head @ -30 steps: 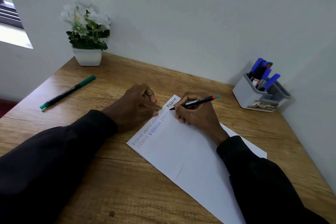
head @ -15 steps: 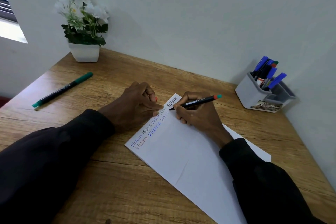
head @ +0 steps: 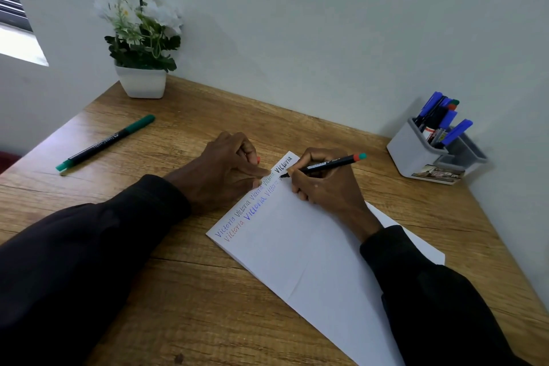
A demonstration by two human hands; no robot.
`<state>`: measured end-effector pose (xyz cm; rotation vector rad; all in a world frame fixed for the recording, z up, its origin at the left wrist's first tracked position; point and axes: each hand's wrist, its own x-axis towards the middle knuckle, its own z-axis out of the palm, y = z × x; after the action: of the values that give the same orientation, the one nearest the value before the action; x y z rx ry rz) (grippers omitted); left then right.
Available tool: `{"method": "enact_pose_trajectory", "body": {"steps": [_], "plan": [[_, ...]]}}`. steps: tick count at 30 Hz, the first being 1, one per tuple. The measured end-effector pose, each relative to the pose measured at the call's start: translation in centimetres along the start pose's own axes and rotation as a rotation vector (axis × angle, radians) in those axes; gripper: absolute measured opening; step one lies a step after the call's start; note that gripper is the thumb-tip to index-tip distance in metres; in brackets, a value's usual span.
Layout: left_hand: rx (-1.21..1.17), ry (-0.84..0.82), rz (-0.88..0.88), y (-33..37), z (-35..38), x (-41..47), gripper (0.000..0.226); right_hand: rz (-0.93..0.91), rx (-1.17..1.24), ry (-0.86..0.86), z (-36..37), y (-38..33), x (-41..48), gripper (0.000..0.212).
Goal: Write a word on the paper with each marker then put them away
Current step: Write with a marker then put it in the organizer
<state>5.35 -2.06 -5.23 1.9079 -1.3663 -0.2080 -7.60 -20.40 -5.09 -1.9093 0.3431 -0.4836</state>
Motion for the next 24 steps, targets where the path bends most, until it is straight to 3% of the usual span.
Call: {"method": "enact_pose_trajectory", "body": {"steps": [7, 11, 15, 24], "plan": [[0.012, -0.009, -0.002, 0.03, 0.04, 0.06, 0.046, 0.014, -0.016, 0.018, -0.03, 0.18, 0.09, 0.019], [0.049, -0.035, -0.003, 0.06, -0.05, 0.14, 0.036, 0.01, -0.028, 0.018, -0.15, 0.14, 0.14, 0.014], [0.045, -0.013, -0.037, -0.04, 0.07, 0.27, 0.021, 0.003, -0.011, 0.014, -0.05, 0.11, 0.06, 0.021], [0.064, -0.001, 0.001, 0.15, 0.16, 0.09, 0.046, 0.031, -0.032, 0.023, -0.1, 0.15, 0.26, 0.022]]}}
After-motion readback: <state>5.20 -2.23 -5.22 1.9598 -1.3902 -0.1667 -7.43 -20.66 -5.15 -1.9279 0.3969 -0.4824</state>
